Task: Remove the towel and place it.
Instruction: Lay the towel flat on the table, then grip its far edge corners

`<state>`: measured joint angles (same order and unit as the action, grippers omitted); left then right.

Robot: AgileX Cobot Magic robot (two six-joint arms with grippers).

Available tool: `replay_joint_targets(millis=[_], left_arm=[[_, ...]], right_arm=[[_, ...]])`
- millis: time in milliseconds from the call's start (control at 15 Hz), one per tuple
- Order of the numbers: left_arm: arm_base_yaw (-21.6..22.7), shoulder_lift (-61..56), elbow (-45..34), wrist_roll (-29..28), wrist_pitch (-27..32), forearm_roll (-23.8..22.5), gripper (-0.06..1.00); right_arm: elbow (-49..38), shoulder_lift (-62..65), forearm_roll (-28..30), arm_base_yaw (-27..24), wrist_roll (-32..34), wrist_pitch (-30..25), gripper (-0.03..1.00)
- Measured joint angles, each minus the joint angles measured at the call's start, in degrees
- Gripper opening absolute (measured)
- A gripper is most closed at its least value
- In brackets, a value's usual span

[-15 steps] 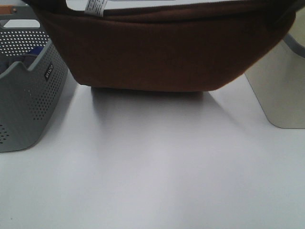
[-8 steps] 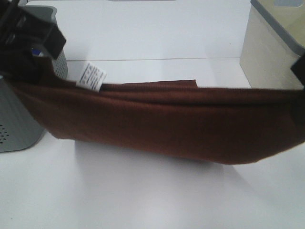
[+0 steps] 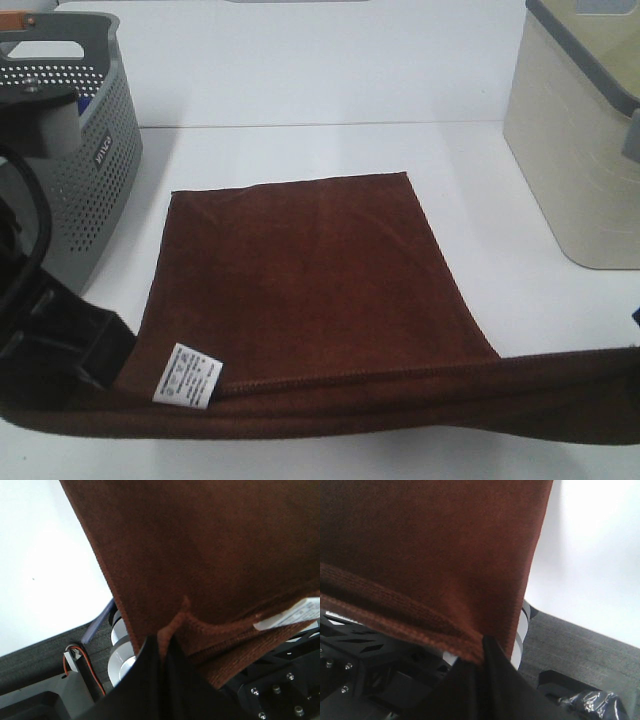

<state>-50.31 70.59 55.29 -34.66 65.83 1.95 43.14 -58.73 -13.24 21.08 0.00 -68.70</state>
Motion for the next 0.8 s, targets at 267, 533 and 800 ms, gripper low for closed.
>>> replay_joint_targets(millis=[267,533,800], left_arm=[[0.0,0.0,-3.3,0.0,0.0,3.7,0.0],[0.0,0.0,-3.6,0.0,0.3,4.6,0.04],[0.0,-0.1,-3.9,0.1,3.3,4.7,0.55]], right_arm=[[-4.0,0.0,-2.1,0.0,0.0,-0.1,0.0],[-6.1,0.0,-3.0,-0.2,0.0,0.1,0.04],[-6.2,0.0,-1.5,-0.3,0.0,-0.3,0.61]])
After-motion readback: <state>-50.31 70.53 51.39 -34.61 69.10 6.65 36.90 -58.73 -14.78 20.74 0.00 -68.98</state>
